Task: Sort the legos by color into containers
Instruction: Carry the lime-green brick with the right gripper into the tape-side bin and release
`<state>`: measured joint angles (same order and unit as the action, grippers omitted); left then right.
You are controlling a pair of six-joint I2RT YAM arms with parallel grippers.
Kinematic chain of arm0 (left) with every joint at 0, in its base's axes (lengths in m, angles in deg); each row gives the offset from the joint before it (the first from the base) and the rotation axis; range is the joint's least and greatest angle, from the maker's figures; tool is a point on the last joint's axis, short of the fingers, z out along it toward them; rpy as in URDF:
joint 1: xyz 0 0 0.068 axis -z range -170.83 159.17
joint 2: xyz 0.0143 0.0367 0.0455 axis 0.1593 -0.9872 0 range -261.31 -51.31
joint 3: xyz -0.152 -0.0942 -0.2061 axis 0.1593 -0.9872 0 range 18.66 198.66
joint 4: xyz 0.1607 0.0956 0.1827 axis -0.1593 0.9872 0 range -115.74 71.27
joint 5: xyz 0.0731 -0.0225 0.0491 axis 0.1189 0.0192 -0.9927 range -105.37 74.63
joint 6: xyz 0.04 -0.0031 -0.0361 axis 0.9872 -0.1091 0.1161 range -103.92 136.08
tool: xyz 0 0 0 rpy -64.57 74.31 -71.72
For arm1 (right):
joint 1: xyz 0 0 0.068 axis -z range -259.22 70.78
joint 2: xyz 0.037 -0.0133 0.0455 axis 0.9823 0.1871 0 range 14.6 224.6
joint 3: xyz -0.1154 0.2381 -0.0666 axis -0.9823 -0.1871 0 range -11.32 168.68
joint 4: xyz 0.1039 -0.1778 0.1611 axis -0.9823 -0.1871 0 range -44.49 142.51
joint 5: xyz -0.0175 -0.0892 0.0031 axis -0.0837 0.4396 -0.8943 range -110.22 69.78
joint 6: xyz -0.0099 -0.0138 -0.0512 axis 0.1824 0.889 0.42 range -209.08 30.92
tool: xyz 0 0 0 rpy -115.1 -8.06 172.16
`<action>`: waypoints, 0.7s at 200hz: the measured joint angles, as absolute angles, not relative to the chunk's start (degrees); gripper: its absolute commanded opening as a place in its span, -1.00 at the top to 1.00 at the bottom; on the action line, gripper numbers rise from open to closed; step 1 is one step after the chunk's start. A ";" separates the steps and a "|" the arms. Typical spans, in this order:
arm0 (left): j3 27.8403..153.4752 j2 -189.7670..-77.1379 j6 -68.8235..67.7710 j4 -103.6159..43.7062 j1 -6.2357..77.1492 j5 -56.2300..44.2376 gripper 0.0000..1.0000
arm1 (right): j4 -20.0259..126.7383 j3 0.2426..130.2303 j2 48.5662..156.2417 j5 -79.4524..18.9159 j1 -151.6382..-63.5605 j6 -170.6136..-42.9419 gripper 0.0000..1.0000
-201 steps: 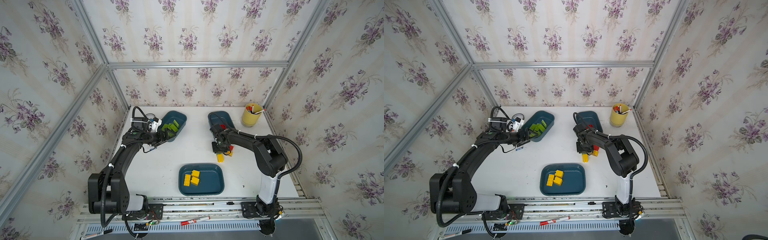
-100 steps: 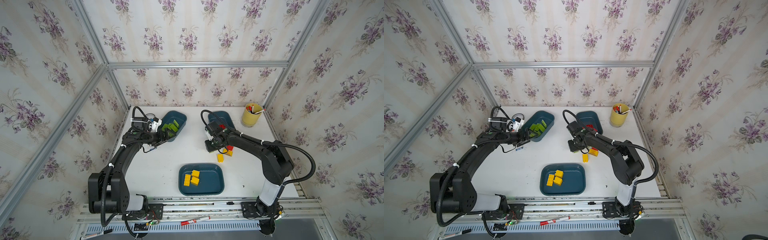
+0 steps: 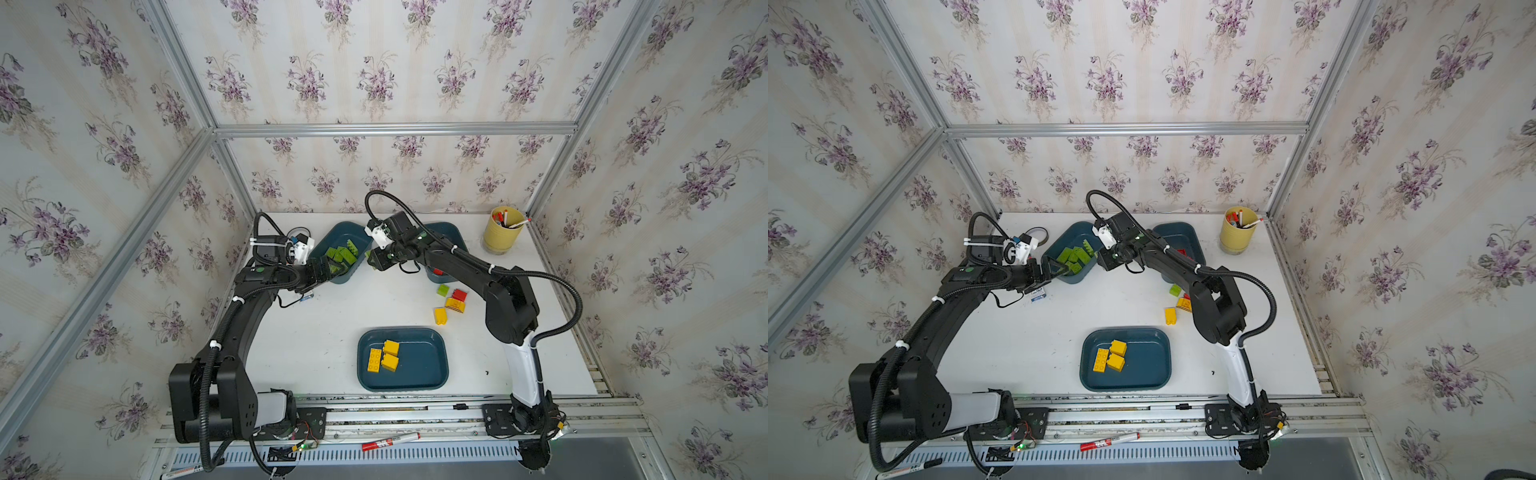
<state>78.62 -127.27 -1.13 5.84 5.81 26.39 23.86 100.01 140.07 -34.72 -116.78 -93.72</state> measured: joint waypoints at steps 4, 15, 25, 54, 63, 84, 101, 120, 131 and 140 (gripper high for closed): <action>78.62 -127.10 -1.09 6.01 5.75 26.15 -0.99 | 24.04 101.37 141.12 -34.94 -116.80 -93.59 0.55; 78.64 -126.79 -0.96 6.41 5.53 25.47 -0.99 | 24.63 104.84 143.74 -35.13 -116.80 -93.59 0.55; 78.64 -126.66 -0.85 6.65 5.44 24.86 -0.99 | 25.52 107.95 146.13 -35.42 -116.71 -93.57 0.54; 78.69 -126.62 -0.52 7.45 5.35 23.42 -0.99 | 28.63 114.61 152.07 -36.01 -116.71 -94.27 0.54; 78.73 -126.68 -0.50 7.65 5.35 23.18 -0.99 | 29.46 117.21 154.17 -36.01 -116.71 -94.66 0.54; 78.73 -126.81 -0.32 7.76 5.35 22.61 -0.99 | 30.94 123.95 159.11 -35.77 -116.71 -95.12 0.53; 78.69 -126.81 -0.06 7.94 5.35 22.28 -0.99 | 32.87 127.40 162.65 -34.32 -116.76 -95.08 0.52; 78.49 -126.73 0.27 8.07 5.35 22.17 -0.99 | 32.93 128.62 165.12 -32.71 -116.71 -94.23 0.41; 78.34 -126.73 0.51 8.09 5.35 22.17 -0.99 | 32.63 129.13 165.80 -31.50 -116.62 -93.48 0.28; 78.18 -126.73 0.53 8.09 5.35 22.15 -0.99 | 32.65 129.28 165.95 -31.11 -116.56 -92.96 0.17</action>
